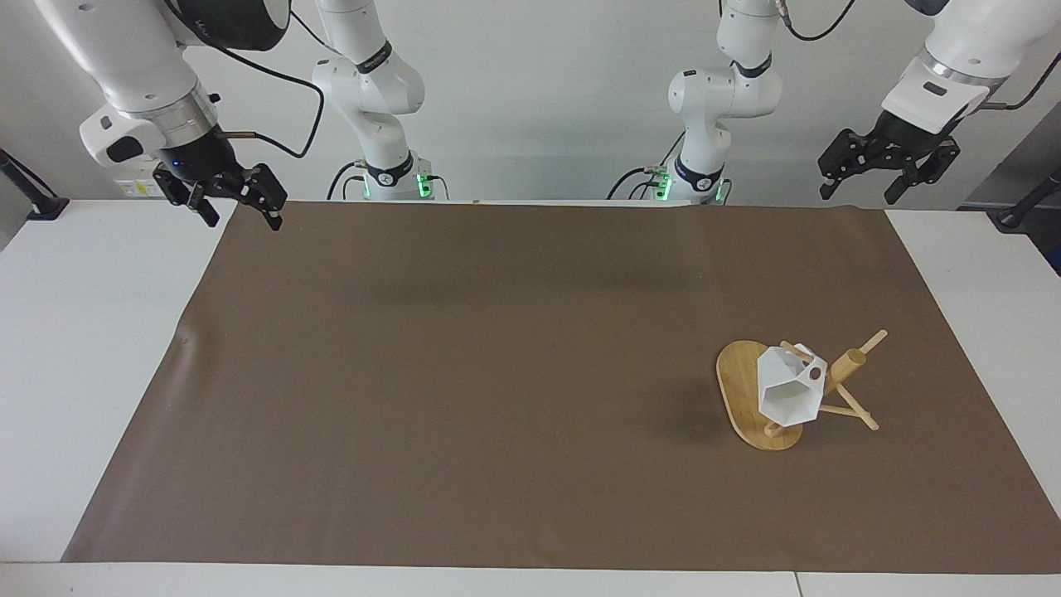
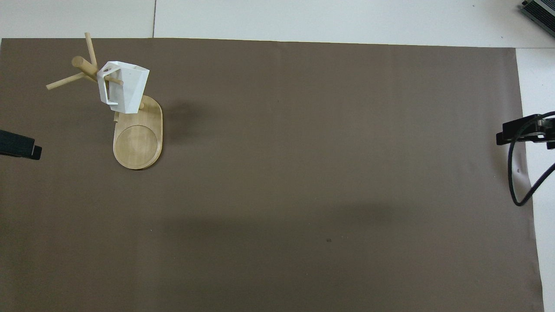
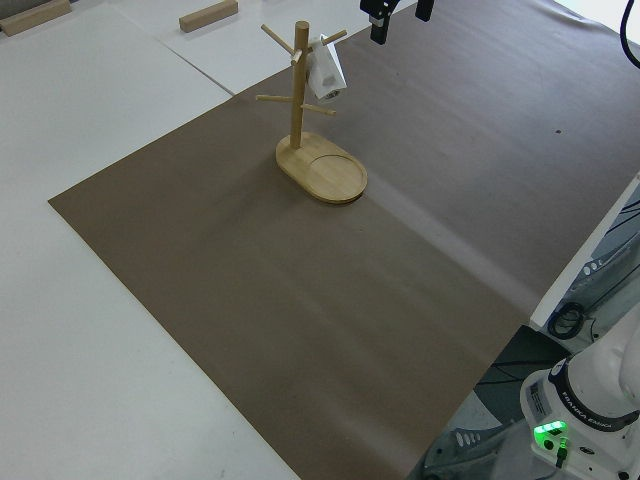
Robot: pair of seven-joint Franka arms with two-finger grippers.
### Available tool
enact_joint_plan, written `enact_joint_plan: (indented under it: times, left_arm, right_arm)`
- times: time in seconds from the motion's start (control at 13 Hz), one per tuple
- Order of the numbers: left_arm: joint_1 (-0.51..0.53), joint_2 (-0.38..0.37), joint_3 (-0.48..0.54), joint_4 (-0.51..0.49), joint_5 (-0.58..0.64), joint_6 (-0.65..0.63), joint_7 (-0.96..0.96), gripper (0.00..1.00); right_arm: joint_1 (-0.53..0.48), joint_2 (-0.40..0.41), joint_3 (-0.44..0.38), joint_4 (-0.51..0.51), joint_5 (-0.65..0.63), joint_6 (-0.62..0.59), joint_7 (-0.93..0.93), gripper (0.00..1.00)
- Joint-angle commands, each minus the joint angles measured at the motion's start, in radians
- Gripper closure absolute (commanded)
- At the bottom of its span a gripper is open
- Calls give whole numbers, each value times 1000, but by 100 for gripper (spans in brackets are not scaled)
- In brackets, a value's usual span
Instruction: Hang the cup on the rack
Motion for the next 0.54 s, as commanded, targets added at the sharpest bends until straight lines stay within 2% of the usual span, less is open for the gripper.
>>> enact_joint_plan:
  times: [0.0,0.46]
  left_arm:
    - [-8,-3,5,5,18,-19,11,0]
    - [-7,-18,5,-29,18,-6,13,0]
  right_arm:
    - [-10,-22,8,-18,-8,-2,-8,0]
    - [-10,-22,6,-18,-8,3,-8,0]
